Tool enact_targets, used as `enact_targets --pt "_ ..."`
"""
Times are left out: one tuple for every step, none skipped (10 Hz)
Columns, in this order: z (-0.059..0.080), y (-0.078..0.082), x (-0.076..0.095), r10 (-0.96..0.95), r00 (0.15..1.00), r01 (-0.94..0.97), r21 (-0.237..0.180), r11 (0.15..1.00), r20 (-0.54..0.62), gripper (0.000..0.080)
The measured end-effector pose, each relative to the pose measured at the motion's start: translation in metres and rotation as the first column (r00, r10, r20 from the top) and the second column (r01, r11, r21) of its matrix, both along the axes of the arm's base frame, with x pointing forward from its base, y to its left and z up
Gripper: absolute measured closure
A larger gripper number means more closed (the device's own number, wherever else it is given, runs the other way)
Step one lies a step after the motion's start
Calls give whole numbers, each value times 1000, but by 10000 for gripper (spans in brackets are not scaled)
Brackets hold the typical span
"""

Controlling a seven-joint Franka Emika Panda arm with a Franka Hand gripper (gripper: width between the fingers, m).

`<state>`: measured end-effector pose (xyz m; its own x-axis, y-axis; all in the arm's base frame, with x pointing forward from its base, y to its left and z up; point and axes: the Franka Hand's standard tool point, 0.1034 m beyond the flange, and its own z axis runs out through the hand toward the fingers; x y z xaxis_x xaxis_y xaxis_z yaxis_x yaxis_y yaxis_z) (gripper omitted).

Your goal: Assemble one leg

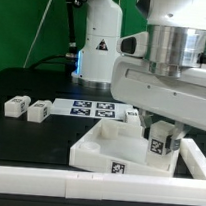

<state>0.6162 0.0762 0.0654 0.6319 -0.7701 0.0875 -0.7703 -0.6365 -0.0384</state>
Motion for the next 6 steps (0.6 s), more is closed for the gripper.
enact_targets --pt "0 -2 0 1 1000 -1 -4 1000 0 489" --pt "0 -2 0 1 1000 -1 -3 1000 1 489" --pt "0 -2 0 1 1000 -1 -3 1000 1 331" --pt "0 -2 0 1 1000 -1 -3 1000 1 214" --pt "0 -2 0 1 1000 -1 -3 1000 1 214" --pt "-1 -2 0 1 1000 -1 -4 1000 1 162"
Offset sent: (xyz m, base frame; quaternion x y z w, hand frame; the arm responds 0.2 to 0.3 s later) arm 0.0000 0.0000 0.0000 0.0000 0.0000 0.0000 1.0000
